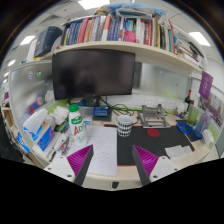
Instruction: Pour water
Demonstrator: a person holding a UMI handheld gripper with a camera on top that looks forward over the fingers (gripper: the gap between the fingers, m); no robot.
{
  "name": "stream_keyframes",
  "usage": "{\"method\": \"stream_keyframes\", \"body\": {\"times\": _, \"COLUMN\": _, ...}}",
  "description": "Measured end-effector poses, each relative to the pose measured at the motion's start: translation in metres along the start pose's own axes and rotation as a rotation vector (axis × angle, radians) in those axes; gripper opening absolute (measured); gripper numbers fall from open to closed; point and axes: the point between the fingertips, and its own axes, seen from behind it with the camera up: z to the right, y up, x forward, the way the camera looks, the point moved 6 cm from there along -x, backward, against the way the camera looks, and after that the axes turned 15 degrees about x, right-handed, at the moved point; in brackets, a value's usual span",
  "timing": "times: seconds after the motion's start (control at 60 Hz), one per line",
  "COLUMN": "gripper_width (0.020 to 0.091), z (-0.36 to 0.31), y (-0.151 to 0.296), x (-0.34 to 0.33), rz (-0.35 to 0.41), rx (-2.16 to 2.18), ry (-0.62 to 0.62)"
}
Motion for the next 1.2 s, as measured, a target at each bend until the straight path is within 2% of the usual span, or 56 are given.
{"method": "stream_keyframes", "body": {"times": 0.033, "gripper_width": 0.0804, "z": -0.044, "y": -0.006, "x": -0.002, "rz": -0.002, "rx": -0.007, "ry": 0.044}}
{"method": "stream_keyframes", "body": {"times": 0.067, "gripper_width": 0.0804, "z": -0.049, "y": -0.021, "x": -0.004, "rz": 0.006, "rx": -0.02, "ry": 0.091}}
{"method": "stream_keyframes", "body": {"times": 0.3, "gripper_width": 0.0805, "z": -0.14, "y": -0.041, "x": 0.078, "rz": 0.027, "rx": 0.034, "ry": 0.157}}
{"method": "stream_keyframes", "body": {"times": 0.533, "gripper_width": 0.0805, "z": -0.165, "y": -0.023, "x": 0.134, "rz": 0.127, "rx": 0.06, "ry": 0.161}}
{"method": "stream_keyframes", "body": {"times": 0.667, "gripper_width": 0.0798, "z": -0.177, "y": -0.023, "x": 0.157, "rz": 0.143, "rx": 0.091, "ry": 0.182}}
{"method": "stream_keyframes", "body": {"times": 0.783, "gripper_width": 0.073, "z": -0.183, "y": -0.019, "x": 0.166, "rz": 0.206, "rx": 0.062, "ry": 0.178}}
{"method": "stream_keyframes", "body": {"times": 0.8, "gripper_width": 0.07, "z": -0.179, "y": -0.02, "x": 0.17, "rz": 0.229, "rx": 0.055, "ry": 0.197}}
{"method": "stream_keyframes", "body": {"times": 0.867, "gripper_width": 0.0549, "z": -0.178, "y": -0.022, "x": 0.176, "rz": 0.237, "rx": 0.033, "ry": 0.183}}
{"method": "stream_keyframes", "body": {"times": 0.883, "gripper_width": 0.0543, "z": -0.187, "y": -0.04, "x": 0.169, "rz": 0.232, "rx": 0.022, "ry": 0.173}}
{"method": "stream_keyframes", "body": {"times": 0.917, "gripper_width": 0.0535, "z": -0.175, "y": -0.017, "x": 0.18, "rz": 0.256, "rx": 0.019, "ry": 0.191}}
{"method": "stream_keyframes", "body": {"times": 0.983, "gripper_width": 0.0503, "z": -0.173, "y": -0.015, "x": 0.18, "rz": 0.27, "rx": 0.011, "ry": 0.185}}
{"method": "stream_keyframes", "body": {"times": 1.0, "gripper_width": 0.0493, "z": -0.194, "y": -0.033, "x": 0.174, "rz": 0.262, "rx": 0.005, "ry": 0.16}}
{"method": "stream_keyframes", "body": {"times": 1.033, "gripper_width": 0.0471, "z": -0.178, "y": -0.018, "x": 0.18, "rz": 0.275, "rx": 0.012, "ry": 0.179}}
{"method": "stream_keyframes", "body": {"times": 1.133, "gripper_width": 0.0429, "z": -0.183, "y": -0.022, "x": 0.176, "rz": 0.275, "rx": -0.033, "ry": 0.196}}
{"method": "stream_keyframes", "body": {"times": 1.15, "gripper_width": 0.0404, "z": -0.19, "y": -0.021, "x": 0.18, "rz": 0.275, "rx": -0.042, "ry": 0.191}}
{"method": "stream_keyframes", "body": {"times": 1.2, "gripper_width": 0.0399, "z": -0.188, "y": -0.023, "x": 0.177, "rz": 0.283, "rx": -0.064, "ry": 0.219}}
